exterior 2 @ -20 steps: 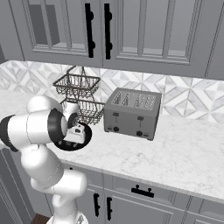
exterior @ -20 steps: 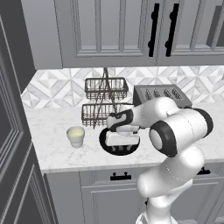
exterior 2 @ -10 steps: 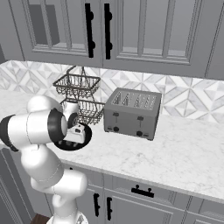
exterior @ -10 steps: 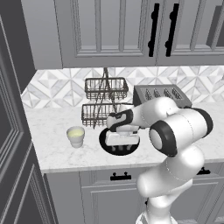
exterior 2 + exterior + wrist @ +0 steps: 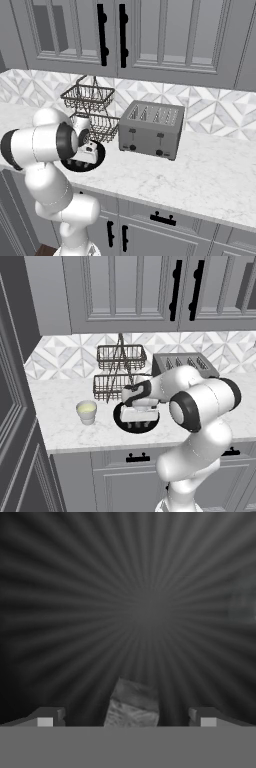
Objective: Grab a lemon wedge from the fridge and one ice cube from the ice bowl, and put them in the glass of lemonade.
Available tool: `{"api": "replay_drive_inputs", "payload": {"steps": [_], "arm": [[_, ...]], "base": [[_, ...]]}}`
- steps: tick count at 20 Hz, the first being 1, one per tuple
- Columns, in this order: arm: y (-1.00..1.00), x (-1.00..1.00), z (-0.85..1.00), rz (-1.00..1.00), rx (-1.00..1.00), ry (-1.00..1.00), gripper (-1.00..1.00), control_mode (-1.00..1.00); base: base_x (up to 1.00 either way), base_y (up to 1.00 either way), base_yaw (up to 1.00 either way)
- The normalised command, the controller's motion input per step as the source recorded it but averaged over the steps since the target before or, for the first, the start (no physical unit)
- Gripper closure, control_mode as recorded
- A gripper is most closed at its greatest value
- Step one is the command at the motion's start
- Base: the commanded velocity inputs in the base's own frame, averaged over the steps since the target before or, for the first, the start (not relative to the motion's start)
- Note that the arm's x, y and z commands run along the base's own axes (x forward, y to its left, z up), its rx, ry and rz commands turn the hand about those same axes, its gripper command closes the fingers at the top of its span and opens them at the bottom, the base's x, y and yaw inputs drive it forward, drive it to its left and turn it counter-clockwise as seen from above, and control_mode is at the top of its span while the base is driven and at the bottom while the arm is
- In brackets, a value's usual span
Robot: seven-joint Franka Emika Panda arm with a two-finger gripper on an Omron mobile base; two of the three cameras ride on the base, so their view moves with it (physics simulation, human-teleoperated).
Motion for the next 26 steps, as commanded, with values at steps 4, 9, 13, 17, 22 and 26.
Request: {"api": "replay_drive_inputs", "payload": {"steps": [4,9,13,17,22,26], "arm": [[0.00,0.04,-0.06,0.00,0.00,0.00,-1.00,-1.00],[0.00,0.00,0.00,0.00,0.00,0.00,1.00,-1.00],[0.00,0.00,0.00,0.00,0.00,0.00,1.00,-1.00],[0.00,0.00,0.00,0.00,0.00,0.00,1.00,-1.00],[0.00,0.00,0.00,0.00,0.00,-0.01,1.00,-1.00],[0.00,-0.25,0.40,0.00,0.00,-0.12,1.00,-1.00]], "base": [[0.00,0.00,0.00],[0.00,0.00,0.00],[0.00,0.00,0.00],[0.00,0.00,0.00],[0.00,0.00,0.00],[0.00,0.00,0.00]]}}
